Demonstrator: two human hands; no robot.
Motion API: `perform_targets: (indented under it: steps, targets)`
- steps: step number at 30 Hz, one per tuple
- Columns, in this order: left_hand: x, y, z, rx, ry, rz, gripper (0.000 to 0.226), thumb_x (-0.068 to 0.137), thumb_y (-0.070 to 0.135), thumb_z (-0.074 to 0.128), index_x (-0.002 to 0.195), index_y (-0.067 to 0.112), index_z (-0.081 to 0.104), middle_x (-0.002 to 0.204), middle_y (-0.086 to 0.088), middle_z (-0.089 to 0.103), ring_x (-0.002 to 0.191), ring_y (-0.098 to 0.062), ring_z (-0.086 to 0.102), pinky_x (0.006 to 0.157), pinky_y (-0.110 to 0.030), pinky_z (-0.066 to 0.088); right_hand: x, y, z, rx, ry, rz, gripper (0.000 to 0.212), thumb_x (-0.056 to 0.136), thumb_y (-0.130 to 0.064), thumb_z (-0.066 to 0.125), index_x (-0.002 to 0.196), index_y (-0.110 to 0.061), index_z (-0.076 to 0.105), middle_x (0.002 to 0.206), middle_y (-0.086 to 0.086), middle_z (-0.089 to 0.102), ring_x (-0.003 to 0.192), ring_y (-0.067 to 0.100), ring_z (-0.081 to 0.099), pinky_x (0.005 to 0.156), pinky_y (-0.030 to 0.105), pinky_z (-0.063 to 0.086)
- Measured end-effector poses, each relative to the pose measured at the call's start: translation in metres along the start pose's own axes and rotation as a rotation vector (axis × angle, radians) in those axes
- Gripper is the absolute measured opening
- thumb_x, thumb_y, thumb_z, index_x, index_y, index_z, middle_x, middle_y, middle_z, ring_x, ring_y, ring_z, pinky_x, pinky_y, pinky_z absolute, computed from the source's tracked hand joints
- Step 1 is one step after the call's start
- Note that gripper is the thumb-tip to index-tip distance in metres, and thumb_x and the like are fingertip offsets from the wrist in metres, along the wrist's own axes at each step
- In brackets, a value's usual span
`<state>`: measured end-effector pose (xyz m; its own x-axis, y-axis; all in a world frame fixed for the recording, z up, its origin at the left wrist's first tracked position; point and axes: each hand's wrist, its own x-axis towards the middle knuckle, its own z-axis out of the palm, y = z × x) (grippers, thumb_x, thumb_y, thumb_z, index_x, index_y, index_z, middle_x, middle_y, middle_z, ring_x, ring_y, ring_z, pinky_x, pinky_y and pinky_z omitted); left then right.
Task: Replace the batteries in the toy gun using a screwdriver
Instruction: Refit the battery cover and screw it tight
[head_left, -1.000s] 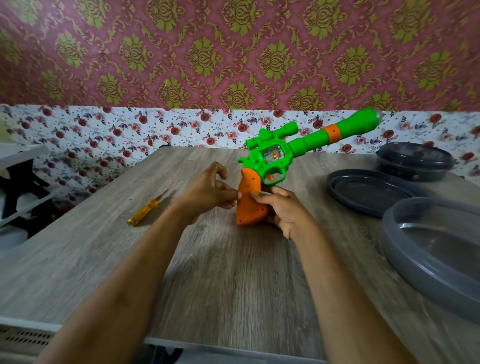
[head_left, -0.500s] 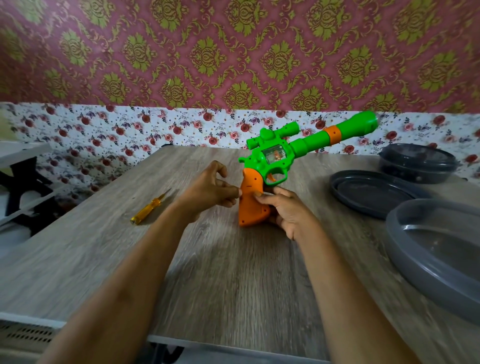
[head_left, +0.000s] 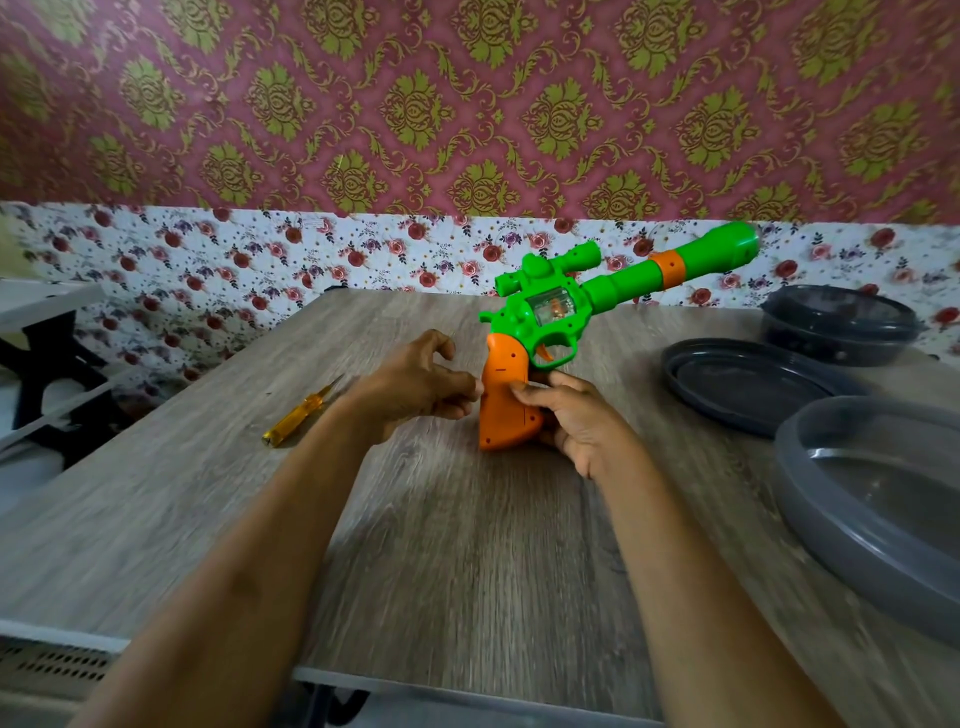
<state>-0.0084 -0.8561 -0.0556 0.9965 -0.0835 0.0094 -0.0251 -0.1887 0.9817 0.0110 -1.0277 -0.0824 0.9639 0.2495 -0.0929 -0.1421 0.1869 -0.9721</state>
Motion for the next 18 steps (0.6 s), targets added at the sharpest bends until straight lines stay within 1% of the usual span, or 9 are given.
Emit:
perform_targets:
  steps: [3,8,11,13,15,17,18]
  targets:
    - [0.0,0.0,0.0004,-0.007,-0.008,-0.007,0.034,0.083,-0.002,0.065,0.097,0.017,0.042,0.073,-0.01,0.065,0.058,-0.014,0.062,0.056,-0.021,0.055,0.0004,-0.0001,0.0001,0.006,0.004,0.005,0.034,0.083,-0.007,0.064,0.116,-0.009,0.057,0.093,0.003,0.065,0.082,0.012,0.06,0.074,0.029,0.049]
    - [-0.0003,-0.0001,0.0019,-0.006,-0.013,-0.017,0.035,0.082,-0.001,0.066,0.1,0.016,0.041,0.073,-0.01,0.064,0.055,-0.012,0.062,0.054,-0.02,0.054,-0.0007,-0.0001,0.0008,-0.002,0.012,0.02,0.044,0.083,-0.007,0.064,0.126,-0.005,0.051,0.112,0.009,0.063,0.082,0.012,0.061,0.067,0.025,0.049]
    - [0.0008,-0.0016,0.0023,0.001,-0.003,-0.007,0.036,0.081,0.001,0.068,0.099,0.017,0.041,0.072,-0.01,0.064,0.054,-0.01,0.062,0.054,-0.019,0.054,0.0015,0.0011,0.0017,0.003,0.036,0.032,0.064,0.081,-0.009,0.067,0.138,-0.002,0.039,0.126,0.013,0.06,0.095,0.017,0.061,0.072,0.027,0.05]
    - [0.0019,-0.0026,0.0021,0.017,0.003,0.003,0.036,0.081,0.003,0.07,0.099,0.016,0.041,0.072,-0.01,0.064,0.054,-0.01,0.062,0.054,-0.019,0.054,0.0021,0.0016,0.0022,0.0,0.042,0.035,0.069,0.08,-0.009,0.068,0.14,-0.002,0.035,0.128,0.014,0.059,0.102,0.019,0.061,0.076,0.028,0.05]
    - [0.0028,-0.0036,0.0016,0.049,0.005,0.015,0.038,0.08,0.007,0.072,0.1,0.015,0.041,0.074,-0.01,0.064,0.056,-0.01,0.062,0.054,-0.019,0.054,0.0033,0.002,0.0013,0.002,0.047,0.039,0.073,0.079,-0.01,0.069,0.142,-0.003,0.033,0.129,0.014,0.058,0.111,0.022,0.059,0.083,0.032,0.049]
    - [0.0031,-0.005,0.0008,0.112,0.015,0.031,0.04,0.078,0.013,0.074,0.1,0.014,0.04,0.075,-0.009,0.063,0.058,-0.009,0.061,0.055,-0.019,0.053,0.0042,0.0028,0.0002,0.003,0.054,0.043,0.074,0.078,-0.01,0.07,0.142,-0.003,0.033,0.13,0.015,0.057,0.113,0.023,0.058,0.086,0.035,0.049]
    - [0.003,-0.0059,0.0007,0.161,0.027,0.042,0.04,0.078,0.017,0.074,0.099,0.014,0.04,0.076,-0.008,0.061,0.059,-0.01,0.059,0.055,-0.019,0.052,0.0035,0.0023,-0.0002,0.001,0.053,0.042,0.072,0.078,-0.01,0.07,0.141,-0.003,0.034,0.13,0.015,0.057,0.112,0.024,0.058,0.085,0.034,0.049]
